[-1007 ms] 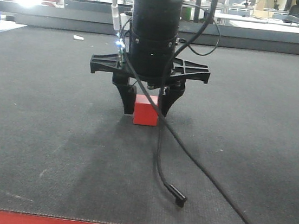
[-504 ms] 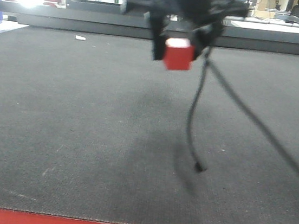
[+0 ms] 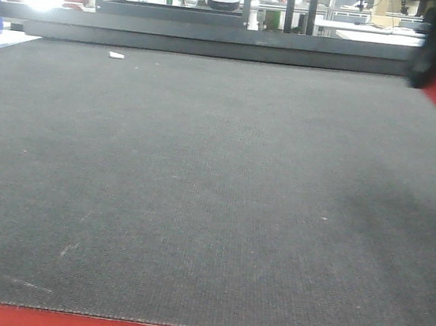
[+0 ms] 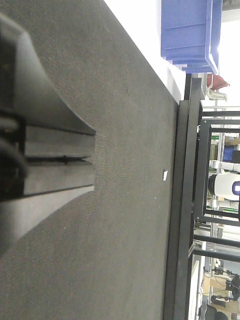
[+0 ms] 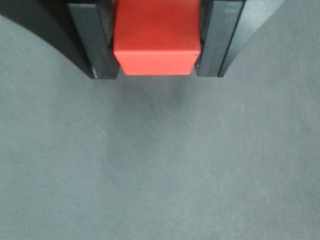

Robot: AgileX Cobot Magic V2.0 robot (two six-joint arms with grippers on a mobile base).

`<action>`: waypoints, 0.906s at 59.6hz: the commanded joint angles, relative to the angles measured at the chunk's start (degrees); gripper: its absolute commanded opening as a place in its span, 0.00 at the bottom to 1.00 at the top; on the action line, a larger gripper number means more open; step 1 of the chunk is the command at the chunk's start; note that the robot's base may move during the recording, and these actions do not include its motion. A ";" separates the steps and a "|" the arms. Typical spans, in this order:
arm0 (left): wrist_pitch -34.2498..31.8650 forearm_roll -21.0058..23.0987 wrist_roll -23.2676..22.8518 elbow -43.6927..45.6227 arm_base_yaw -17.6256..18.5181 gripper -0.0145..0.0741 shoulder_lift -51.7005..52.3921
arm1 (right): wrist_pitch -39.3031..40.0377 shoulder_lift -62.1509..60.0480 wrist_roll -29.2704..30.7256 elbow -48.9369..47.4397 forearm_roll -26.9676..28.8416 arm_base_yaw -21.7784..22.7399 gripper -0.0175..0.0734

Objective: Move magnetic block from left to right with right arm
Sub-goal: 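Close the right gripper on the red cube and lift it, then hold the red cube raised in the right gripper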

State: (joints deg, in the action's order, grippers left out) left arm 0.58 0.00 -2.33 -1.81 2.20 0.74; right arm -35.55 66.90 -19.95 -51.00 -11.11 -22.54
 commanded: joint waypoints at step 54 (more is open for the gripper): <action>-5.37 0.00 -0.38 -0.53 0.00 0.03 0.81 | 3.75 -58.84 2.61 15.21 -1.26 0.38 0.29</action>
State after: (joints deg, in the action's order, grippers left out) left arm 0.58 0.00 -2.33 -1.81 2.20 0.74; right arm -37.61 7.32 -17.90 -34.33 -11.12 -22.46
